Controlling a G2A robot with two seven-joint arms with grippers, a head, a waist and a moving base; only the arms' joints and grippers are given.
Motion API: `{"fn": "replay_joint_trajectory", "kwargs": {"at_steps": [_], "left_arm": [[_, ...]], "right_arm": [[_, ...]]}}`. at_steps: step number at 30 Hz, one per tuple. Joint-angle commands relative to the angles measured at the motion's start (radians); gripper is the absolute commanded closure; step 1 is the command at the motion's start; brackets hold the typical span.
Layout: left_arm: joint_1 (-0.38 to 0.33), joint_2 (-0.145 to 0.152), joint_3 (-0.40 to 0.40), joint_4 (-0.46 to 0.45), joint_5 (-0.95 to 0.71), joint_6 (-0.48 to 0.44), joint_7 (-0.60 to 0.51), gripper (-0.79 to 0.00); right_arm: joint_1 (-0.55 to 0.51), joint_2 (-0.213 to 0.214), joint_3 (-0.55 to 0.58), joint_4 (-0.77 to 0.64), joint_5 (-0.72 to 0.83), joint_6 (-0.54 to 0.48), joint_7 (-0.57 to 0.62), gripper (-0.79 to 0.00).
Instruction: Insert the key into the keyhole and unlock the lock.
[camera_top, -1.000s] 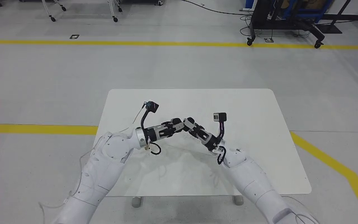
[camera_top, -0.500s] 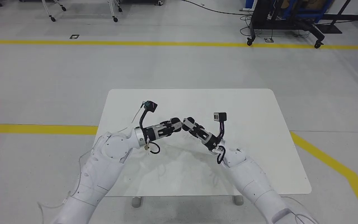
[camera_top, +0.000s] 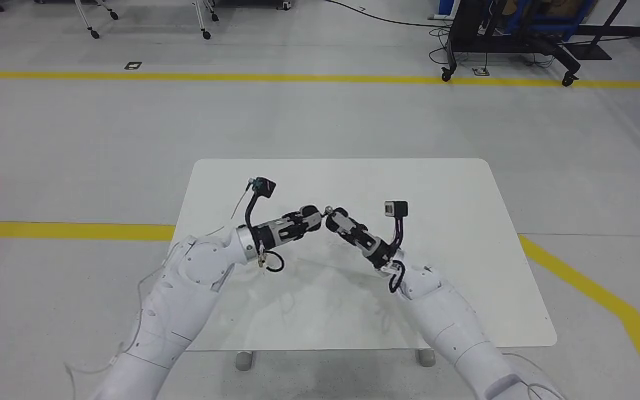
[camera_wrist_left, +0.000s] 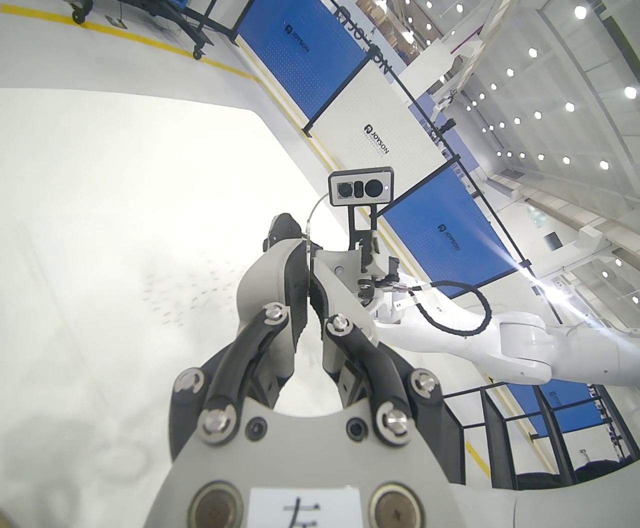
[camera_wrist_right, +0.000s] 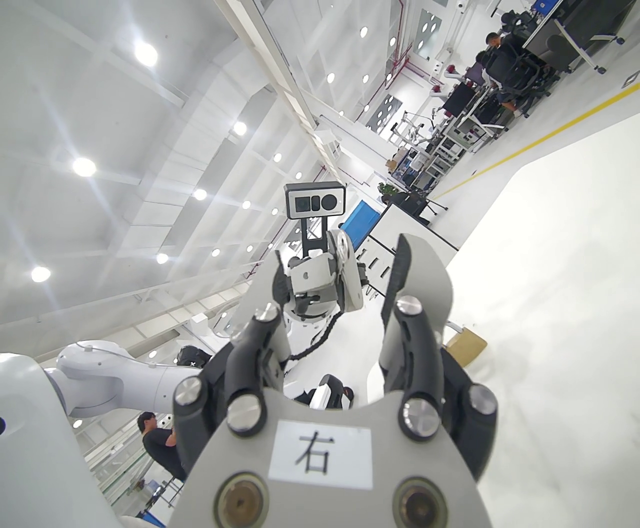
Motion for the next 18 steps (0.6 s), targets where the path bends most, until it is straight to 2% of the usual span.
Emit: {"fn": "replay_joint_trajectory", "kwargs": {"at_steps": [1,2,11,14,16,18], "left_arm": [[0.004,0.003,-0.015,-0.005,0.045,-0.012,0.051,0.000],[0.008,0.003,-0.022,-0.006,0.062,-0.002,0.077,0.000],[0.013,0.004,-0.022,-0.008,0.063,0.008,0.077,0.000],[0.017,0.010,-0.044,-0.005,0.056,0.032,0.063,0.000],[0.019,0.015,-0.061,0.001,-0.006,0.027,0.000,0.000],[0.013,0.022,-0.076,0.017,-0.108,0.029,-0.121,0.000]], "right_arm": [[0.000,0.000,0.000,0.000,-0.001,0.000,0.000,-0.785],[0.000,0.000,0.000,0.000,-0.001,0.000,0.000,-0.785],[0.000,0.000,0.000,0.000,-0.001,0.000,0.000,-0.785],[0.009,0.008,0.000,-0.013,-0.092,0.043,0.033,-0.785],[0.027,0.021,0.003,-0.010,-0.117,0.053,0.126,-0.785],[0.054,0.042,0.033,0.011,-0.136,0.071,0.215,-0.785]]}}
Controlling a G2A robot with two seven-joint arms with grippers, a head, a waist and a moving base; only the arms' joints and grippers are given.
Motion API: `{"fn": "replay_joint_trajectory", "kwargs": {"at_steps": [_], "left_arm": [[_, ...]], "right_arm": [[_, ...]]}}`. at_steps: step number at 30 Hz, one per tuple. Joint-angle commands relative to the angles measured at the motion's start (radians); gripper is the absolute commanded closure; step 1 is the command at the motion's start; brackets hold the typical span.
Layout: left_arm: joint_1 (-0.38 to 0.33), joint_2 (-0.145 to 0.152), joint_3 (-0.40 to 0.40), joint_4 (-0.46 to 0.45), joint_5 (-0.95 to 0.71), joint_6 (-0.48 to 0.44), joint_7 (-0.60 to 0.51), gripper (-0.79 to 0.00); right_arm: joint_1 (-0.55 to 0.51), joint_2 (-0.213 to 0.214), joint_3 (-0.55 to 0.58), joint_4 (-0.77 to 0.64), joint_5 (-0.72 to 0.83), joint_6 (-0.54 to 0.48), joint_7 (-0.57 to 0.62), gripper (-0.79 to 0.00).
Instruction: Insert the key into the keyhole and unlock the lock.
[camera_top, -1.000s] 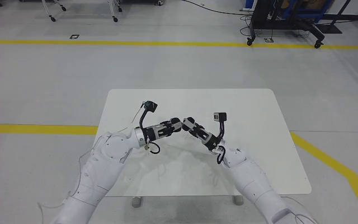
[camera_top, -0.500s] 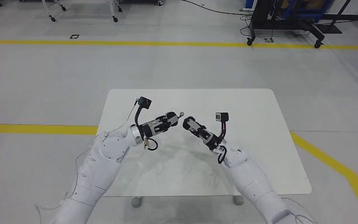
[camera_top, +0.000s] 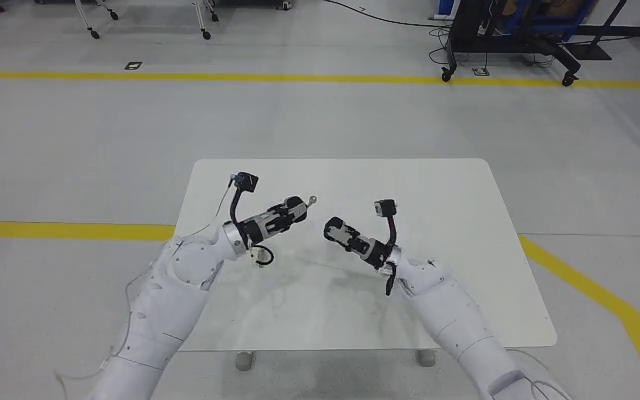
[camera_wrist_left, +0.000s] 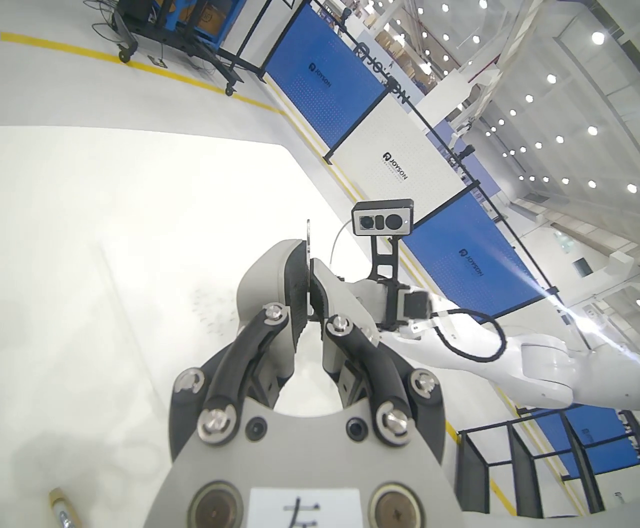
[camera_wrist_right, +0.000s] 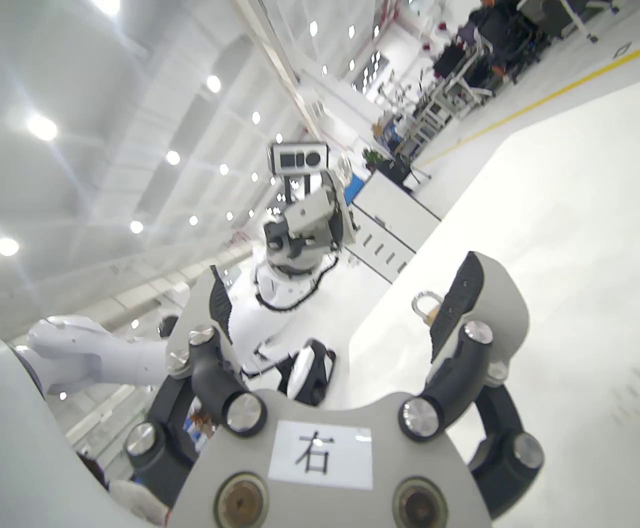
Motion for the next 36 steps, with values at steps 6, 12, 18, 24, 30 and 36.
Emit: {"fn": "replay_joint_trajectory", "kwargs": {"at_steps": [6,12,18,24,30,36], "left_arm": [[-0.038,0.022,-0.002,0.032,-0.230,0.020,-0.440,0.000],[-0.061,0.025,0.040,0.042,-0.265,-0.011,-0.553,0.000],[-0.079,0.025,0.075,0.057,-0.277,-0.016,-0.586,0.000],[-0.089,0.028,0.093,0.066,-0.280,-0.015,-0.590,0.000],[-0.096,0.028,0.116,0.068,-0.285,-0.014,-0.592,0.000],[-0.098,0.032,0.124,0.070,-0.285,-0.021,-0.576,0.000]], "right_arm": [[0.035,0.059,0.055,-0.046,0.093,0.100,0.334,-0.785],[0.025,0.097,0.023,-0.146,0.178,0.252,0.486,-0.579],[0.031,0.118,-0.035,-0.173,0.260,0.309,0.543,-0.379],[0.041,0.141,-0.082,-0.196,0.304,0.328,0.562,-0.323],[0.045,0.166,-0.122,-0.210,0.314,0.322,0.556,-0.296],[0.058,0.183,-0.166,-0.203,0.322,0.302,0.535,-0.249]]}}
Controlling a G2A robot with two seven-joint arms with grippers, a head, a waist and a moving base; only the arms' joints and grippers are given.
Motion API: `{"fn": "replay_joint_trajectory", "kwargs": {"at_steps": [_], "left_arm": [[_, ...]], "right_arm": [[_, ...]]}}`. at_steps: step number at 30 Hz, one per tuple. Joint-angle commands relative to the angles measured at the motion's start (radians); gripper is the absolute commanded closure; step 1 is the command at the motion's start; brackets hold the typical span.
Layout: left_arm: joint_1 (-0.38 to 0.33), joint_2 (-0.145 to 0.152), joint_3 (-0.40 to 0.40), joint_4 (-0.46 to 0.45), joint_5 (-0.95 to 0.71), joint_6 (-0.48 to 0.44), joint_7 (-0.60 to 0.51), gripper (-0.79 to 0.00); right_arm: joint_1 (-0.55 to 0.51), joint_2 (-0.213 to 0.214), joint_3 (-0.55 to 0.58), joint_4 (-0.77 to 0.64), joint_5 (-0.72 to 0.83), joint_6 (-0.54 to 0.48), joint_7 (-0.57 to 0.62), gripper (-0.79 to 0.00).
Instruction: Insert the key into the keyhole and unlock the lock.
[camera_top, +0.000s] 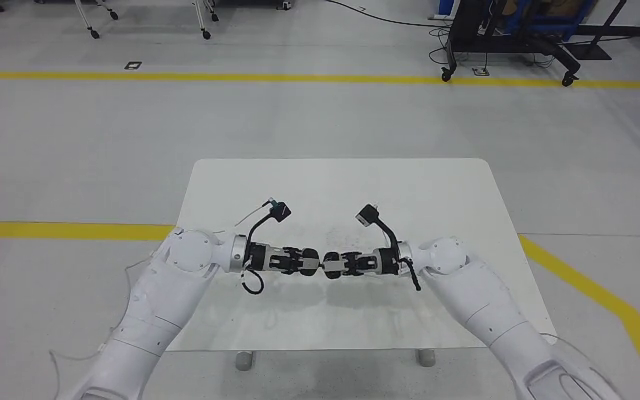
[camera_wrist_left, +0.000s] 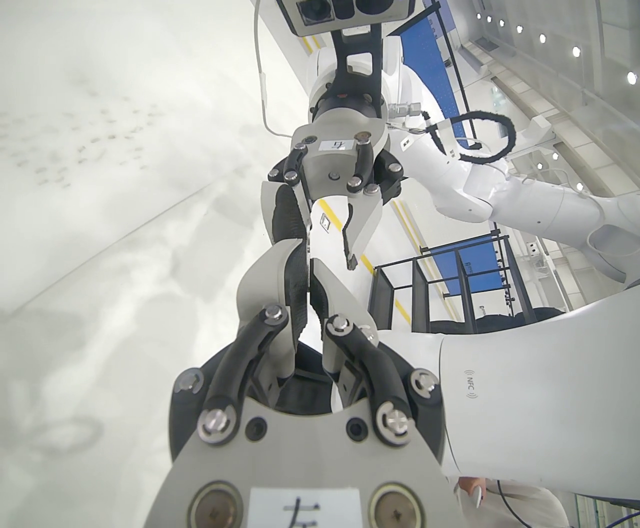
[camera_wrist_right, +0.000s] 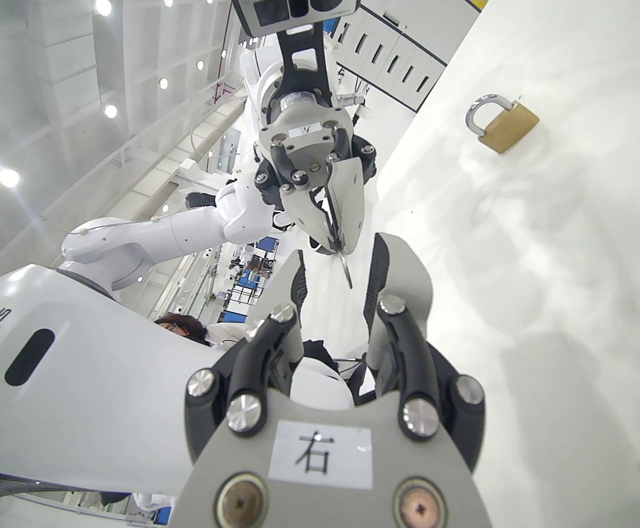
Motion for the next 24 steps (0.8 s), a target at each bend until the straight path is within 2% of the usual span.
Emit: {"fn": "replay_joint_trajectory", "kwargs": {"at_steps": [1,5,6,7,8,22,23,24], "left_arm": [[0.000,0.001,0.002,0.000,-0.002,-0.001,0.003,0.000],[-0.002,0.005,0.005,0.001,-0.002,-0.003,0.006,0.000],[-0.003,0.005,0.006,0.002,-0.002,-0.002,0.006,0.000],[-0.003,0.006,0.007,0.002,-0.001,-0.001,0.008,0.000],[-0.004,0.007,0.008,0.002,-0.001,-0.001,0.009,0.000],[-0.013,0.014,0.020,0.010,-0.009,-0.005,0.035,0.000],[-0.013,0.015,0.021,0.011,-0.008,-0.005,0.041,-0.348],[-0.013,0.015,0.018,0.017,-0.010,0.000,0.055,-0.785]], "right_arm": [[0.005,0.004,-0.012,0.006,0.005,-0.008,-0.008,-0.246],[0.015,0.013,-0.033,0.013,0.024,-0.021,-0.021,-0.209],[0.018,0.015,-0.038,0.014,0.029,-0.024,-0.024,-0.166],[0.019,0.018,-0.042,0.014,0.034,-0.028,-0.028,-0.065],[0.020,0.020,-0.047,0.015,0.038,-0.031,-0.031,0.000],[0.046,0.046,-0.123,0.016,0.070,-0.070,-0.070,0.000],[0.046,0.048,-0.126,0.017,0.074,-0.078,-0.078,0.000],[0.047,0.050,-0.129,0.018,0.079,-0.084,-0.084,0.000]]}}
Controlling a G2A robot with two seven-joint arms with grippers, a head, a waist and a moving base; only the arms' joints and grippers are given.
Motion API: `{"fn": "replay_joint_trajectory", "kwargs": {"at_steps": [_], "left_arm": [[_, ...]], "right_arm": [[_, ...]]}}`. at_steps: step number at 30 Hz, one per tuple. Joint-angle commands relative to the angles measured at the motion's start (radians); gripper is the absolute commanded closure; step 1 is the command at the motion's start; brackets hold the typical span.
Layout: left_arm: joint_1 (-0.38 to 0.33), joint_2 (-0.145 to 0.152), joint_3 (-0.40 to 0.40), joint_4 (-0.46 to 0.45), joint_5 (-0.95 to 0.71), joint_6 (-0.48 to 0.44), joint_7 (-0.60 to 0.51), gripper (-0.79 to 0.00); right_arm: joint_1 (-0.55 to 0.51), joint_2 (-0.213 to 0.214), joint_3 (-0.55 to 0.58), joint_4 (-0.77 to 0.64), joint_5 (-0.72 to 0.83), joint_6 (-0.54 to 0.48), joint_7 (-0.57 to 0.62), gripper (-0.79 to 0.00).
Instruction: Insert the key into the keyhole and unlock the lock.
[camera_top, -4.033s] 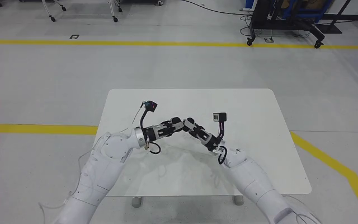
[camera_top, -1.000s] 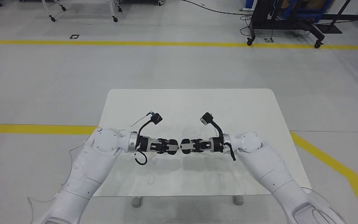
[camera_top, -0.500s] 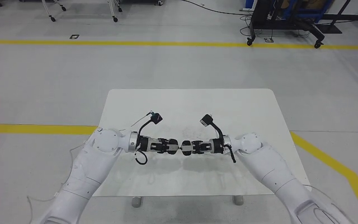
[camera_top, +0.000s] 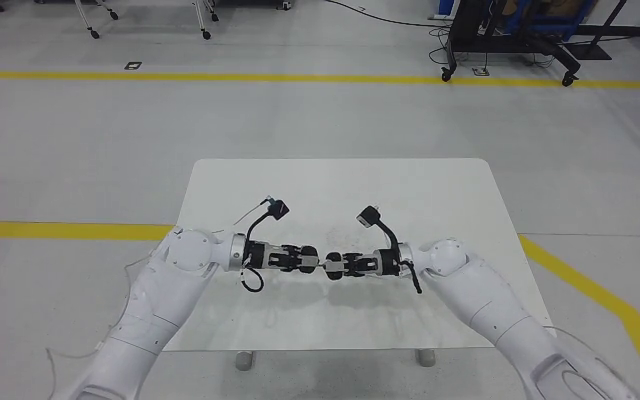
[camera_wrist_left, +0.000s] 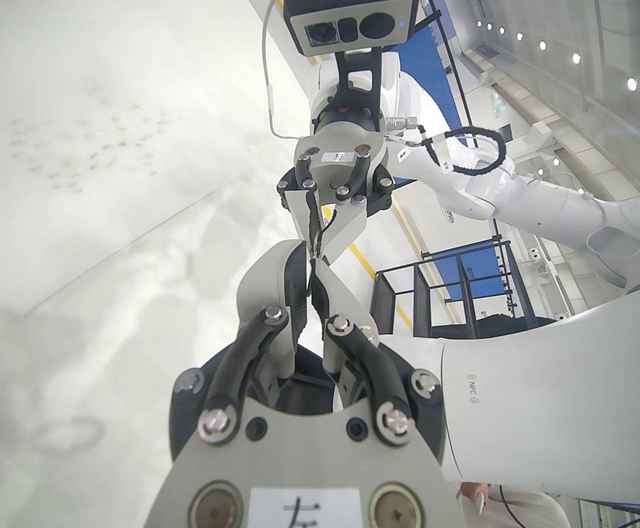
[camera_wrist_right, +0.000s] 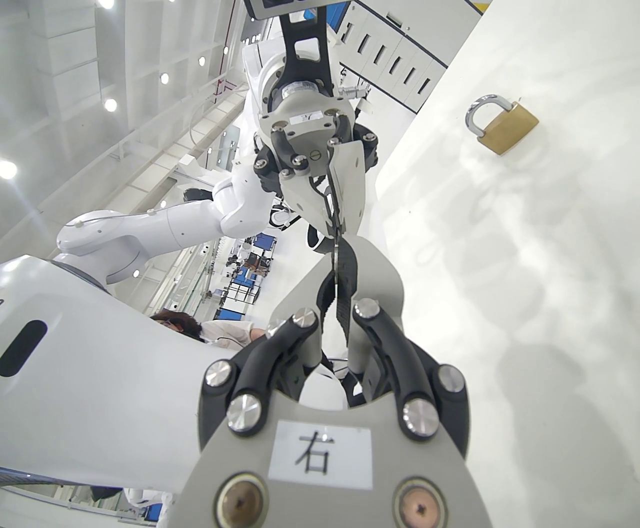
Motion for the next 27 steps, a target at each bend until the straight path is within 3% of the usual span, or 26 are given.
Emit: {"fn": "replay_joint_trajectory", "kwargs": {"at_steps": [1,7,12,16,23,27], "left_arm": [[-0.003,0.001,-0.004,0.009,0.007,0.006,0.030,-0.785],[-0.009,0.003,-0.024,0.033,0.012,0.013,0.118,-0.785],[0.006,0.003,-0.052,0.014,-0.007,0.005,0.243,-0.785],[0.006,0.003,-0.052,0.014,-0.007,0.005,0.243,-0.785],[0.006,0.003,-0.052,0.014,-0.007,0.005,0.243,-0.785],[0.016,0.027,-0.110,-0.089,0.228,0.039,0.304,-0.785]], "right_arm": [[0.000,0.004,-0.004,0.001,0.011,-0.012,-0.012,0.000],[-0.005,0.023,-0.009,0.009,0.045,-0.044,-0.044,0.000],[-0.019,0.054,0.028,0.027,0.037,-0.139,-0.139,0.000],[-0.063,0.094,0.076,0.015,0.007,-0.238,-0.238,0.000],[-0.063,0.094,0.076,0.015,0.007,-0.238,-0.238,0.000],[-0.063,0.094,0.076,0.015,0.007,-0.238,-0.238,0.000]]}}
